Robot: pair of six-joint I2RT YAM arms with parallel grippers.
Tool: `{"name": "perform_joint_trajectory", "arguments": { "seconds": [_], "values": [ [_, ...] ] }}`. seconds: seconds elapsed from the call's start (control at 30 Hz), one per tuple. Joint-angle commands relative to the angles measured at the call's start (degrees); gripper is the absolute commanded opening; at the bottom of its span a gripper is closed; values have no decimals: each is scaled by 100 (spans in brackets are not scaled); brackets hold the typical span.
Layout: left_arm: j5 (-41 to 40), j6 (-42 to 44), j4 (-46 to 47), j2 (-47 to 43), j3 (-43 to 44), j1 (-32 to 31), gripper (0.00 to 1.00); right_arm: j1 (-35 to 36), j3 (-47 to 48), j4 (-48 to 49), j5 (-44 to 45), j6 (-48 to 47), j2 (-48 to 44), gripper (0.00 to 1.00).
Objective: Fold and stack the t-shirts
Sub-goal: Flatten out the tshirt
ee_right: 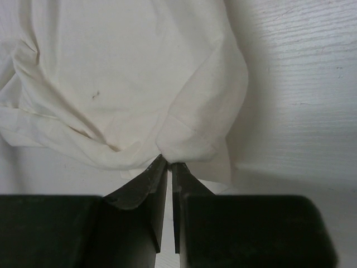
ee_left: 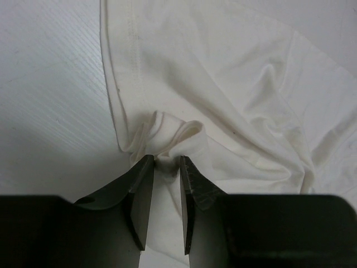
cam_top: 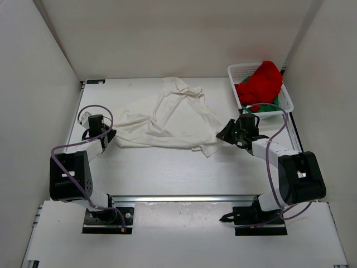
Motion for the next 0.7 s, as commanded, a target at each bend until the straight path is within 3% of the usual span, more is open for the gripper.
{"name": "perform_joint_trajectory", "arguments": {
  "seconds": [0.0, 0.37, 0.53, 0.67],
  "values": [
    [-47, 54, 150, -176, 195, 0, 37, 25, 50, 230, -77, -59, -3, 8],
    [-293, 151, 1, -185, 300, -35, 36, 147, 50, 213, -60, -102, -29, 14],
    [-197, 98, -17, 9, 388, -26, 30, 165, 41, 187, -60, -111, -73, 14],
    [-240, 81, 62, -26, 441, -53, 17, 200, -12, 125, 72, -111, -170, 18]
  ]
}}
